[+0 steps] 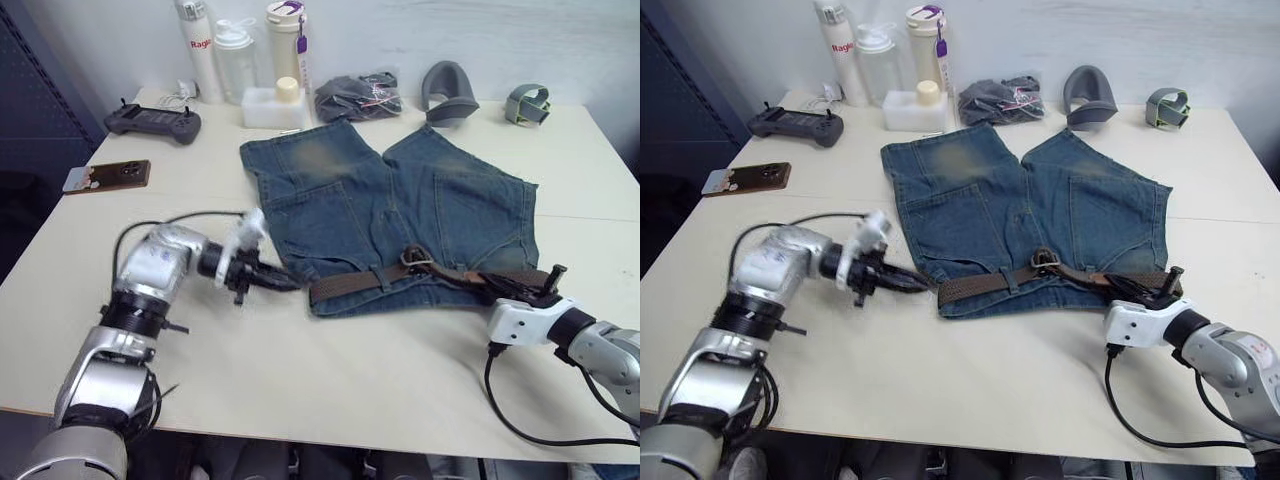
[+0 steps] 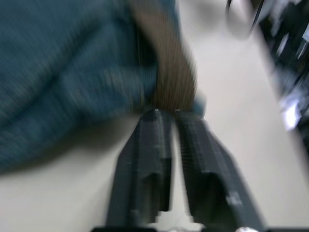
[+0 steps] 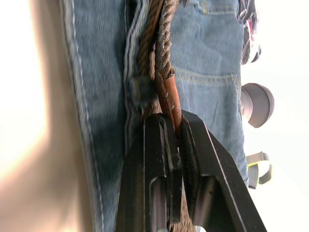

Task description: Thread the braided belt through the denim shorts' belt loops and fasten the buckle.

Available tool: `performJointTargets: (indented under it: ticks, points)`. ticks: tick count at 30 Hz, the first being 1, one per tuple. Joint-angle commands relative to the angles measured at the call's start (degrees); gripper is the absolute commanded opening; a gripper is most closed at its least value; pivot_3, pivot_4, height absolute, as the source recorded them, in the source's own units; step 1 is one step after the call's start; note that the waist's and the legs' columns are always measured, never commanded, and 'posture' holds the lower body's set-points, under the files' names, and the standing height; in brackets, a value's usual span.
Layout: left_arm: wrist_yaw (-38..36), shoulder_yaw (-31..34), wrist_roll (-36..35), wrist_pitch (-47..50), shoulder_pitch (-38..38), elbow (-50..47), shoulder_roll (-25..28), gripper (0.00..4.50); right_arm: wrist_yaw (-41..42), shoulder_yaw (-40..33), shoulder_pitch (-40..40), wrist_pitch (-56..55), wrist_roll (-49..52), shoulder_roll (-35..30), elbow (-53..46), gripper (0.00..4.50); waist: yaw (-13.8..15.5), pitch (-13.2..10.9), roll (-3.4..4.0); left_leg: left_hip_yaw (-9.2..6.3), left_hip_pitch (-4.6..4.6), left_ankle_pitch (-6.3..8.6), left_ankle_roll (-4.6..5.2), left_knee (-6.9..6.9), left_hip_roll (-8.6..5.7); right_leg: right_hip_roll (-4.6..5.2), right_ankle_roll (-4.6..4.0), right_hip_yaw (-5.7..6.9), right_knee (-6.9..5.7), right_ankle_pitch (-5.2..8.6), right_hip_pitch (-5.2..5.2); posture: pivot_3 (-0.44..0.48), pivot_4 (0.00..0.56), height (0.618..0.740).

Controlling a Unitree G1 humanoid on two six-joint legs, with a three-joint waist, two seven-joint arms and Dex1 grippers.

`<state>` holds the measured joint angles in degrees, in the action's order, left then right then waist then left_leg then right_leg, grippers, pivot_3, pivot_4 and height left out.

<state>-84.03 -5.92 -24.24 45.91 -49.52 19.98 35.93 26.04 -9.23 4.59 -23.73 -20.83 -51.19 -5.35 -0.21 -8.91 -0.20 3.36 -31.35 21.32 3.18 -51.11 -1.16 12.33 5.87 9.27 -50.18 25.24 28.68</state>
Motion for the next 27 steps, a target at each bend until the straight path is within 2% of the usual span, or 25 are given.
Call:
performJointTargets:
  ticks: [1,4,5,8,11,14,21,22,27]
  points:
    - [1.20,5.12,-7.34,6.80,-1.69,-5.69,-0.61,2.77,0.92,0.05,0.00,0.50,1.38,0.37,-3.02,0.00,0.07,0.01,0.02,0.00,0.08,0.02,0.02,0.00,0.00,0.01,0.01,0.00,0.02,0.02,-0.07,0.000,0.150,0.648]
    - [6.34,4.65,-7.84,7.61,-1.61,-10.26,-3.94,4.17,1.24,0.11,-0.15,1.02,1.54,0.58,-3.34,0.00,0.16,0.01,0.01,-0.03,0.11,0.04,0.05,-0.01,-0.03,0.05,0.01,-0.01,0.01,0.04,-0.12,0.000,0.150,0.648]
    - [7.77,3.06,-7.06,7.32,-1.26,-11.72,-5.21,4.44,1.34,0.17,-0.25,1.25,1.60,0.62,-3.52,0.00,0.19,0.00,0.00,-0.04,0.09,0.04,0.06,-0.03,-0.04,0.06,0.01,-0.01,0.01,0.04,-0.12,0.000,0.150,0.648]
    - [14.21,-2.62,-0.86,2.32,-0.49,-11.61,-9.39,4.44,1.71,0.33,-0.65,1.98,1.96,0.85,-4.09,0.00,0.30,0.00,-0.01,-0.02,0.06,0.06,0.09,-0.06,-0.09,0.08,0.03,-0.01,0.00,0.04,-0.11,0.000,0.150,0.648]
    - [19.51,-5.17,3.61,-2.80,-0.56,-8.17,-12.77,4.44,1.89,0.18,-0.58,2.68,2.05,1.10,-4.82,0.00,0.19,-0.01,-0.03,0.01,0.06,0.06,0.09,-0.05,-0.10,0.08,0.04,-0.03,-0.06,0.03,-0.09,0.000,0.150,0.648]
    - [22.03,-6.53,5.15,-5.02,-1.12,-5.56,-15.97,3.62,1.88,-0.53,0.49,3.72,2.00,1.53,-6.04,0.00,0.18,-0.03,-0.05,0.06,0.05,0.06,0.09,-0.04,-0.10,0.08,0.03,-0.05,-0.10,0.04,-0.02,0.000,0.150,0.648]
    - [20.12,-13.29,10.48,-7.88,1.53,-6.51,-14.07,0.37,1.76,-1.42,2.12,5.30,1.86,2.20,-7.45,0.00,0.21,-0.04,-0.06,0.05,0.08,0.07,0.07,-0.03,-0.10,0.09,0.04,-0.06,-0.07,0.04,-0.06,0.000,0.150,0.648]
    - [19.86,-14.69,11.76,-8.78,2.36,-6.91,-13.20,0.04,1.74,-1.53,2.25,5.42,1.85,2.18,-7.53,0.00,0.23,-0.04,-0.06,0.03,0.08,0.08,0.06,-0.02,-0.10,0.08,0.03,-0.06,-0.07,0.05,-0.05,0.000,0.150,0.648]
    - [21.59,-19.92,19.01,-15.54,5.46,-5.24,-10.26,0.04,1.75,-1.91,2.62,5.78,1.95,1.92,-7.71,0.00,0.30,-0.02,-0.04,-0.01,0.14,0.09,0.04,-0.03,-0.10,0.09,0.03,-0.05,-0.02,0.05,-0.14,0.000,0.150,0.648]
